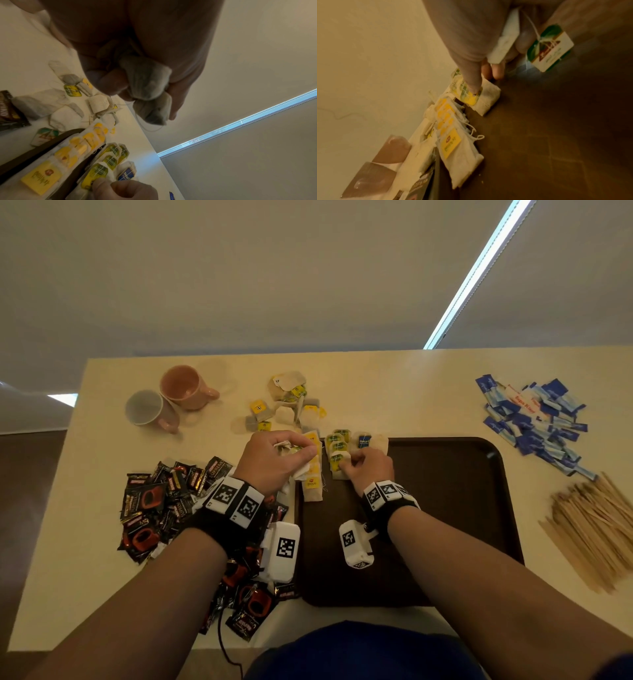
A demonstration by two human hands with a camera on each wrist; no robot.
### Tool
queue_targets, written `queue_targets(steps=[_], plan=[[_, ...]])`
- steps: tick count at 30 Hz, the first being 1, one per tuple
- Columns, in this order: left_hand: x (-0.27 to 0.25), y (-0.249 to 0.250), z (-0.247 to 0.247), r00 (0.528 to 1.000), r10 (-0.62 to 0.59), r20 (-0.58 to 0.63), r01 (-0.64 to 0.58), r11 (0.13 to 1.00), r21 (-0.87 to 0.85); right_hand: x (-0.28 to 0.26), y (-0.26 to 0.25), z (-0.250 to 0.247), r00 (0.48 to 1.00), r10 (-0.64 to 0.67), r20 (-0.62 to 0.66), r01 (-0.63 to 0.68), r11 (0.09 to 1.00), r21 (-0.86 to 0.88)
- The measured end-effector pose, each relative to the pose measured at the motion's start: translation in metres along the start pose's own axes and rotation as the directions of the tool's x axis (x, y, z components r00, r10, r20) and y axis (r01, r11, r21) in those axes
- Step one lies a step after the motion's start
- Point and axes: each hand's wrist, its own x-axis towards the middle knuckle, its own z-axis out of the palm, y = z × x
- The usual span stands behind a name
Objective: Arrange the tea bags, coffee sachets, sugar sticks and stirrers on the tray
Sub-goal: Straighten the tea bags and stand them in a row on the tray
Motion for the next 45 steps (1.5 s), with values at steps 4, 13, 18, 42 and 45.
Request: queue_targets(steps=[4,13,18,42,45], plan=[[-0.001,0.000,0.000,1.000,-0.008,0.006,0.008,1.000,0.007,0.000,-0.005,0.003,0.998,0.022,0.059,-0.020,0.999,-0.048],[0.001,-0.003,-0.002,1.000,-0.011,-0.002,0.011,1.000,-0.001,0.000,-0.017,0.006,0.996,0.006,0.091,-0.004,1.000,-0.020],[0.002,-0.001,-0.003,1.000,-0.012,0.011,0.012,1.000,-0.008,0.001,-0.017,0.003,0.993,0.002,0.117,0.001,1.000,-0.025],[0.005,-0.003,-0.006,1.000,-0.020,-0.011,0.020,1.000,-0.003,0.046,-0.064,-0.023,0.962,-0.188,0.196,0.245,0.913,-0.327],[0.006,-0.003,-0.007,1.000,-0.010,-0.016,0.010,1.000,-0.008,0.049,-0.066,-0.024,0.956,-0.180,0.232,0.250,0.915,-0.316]])
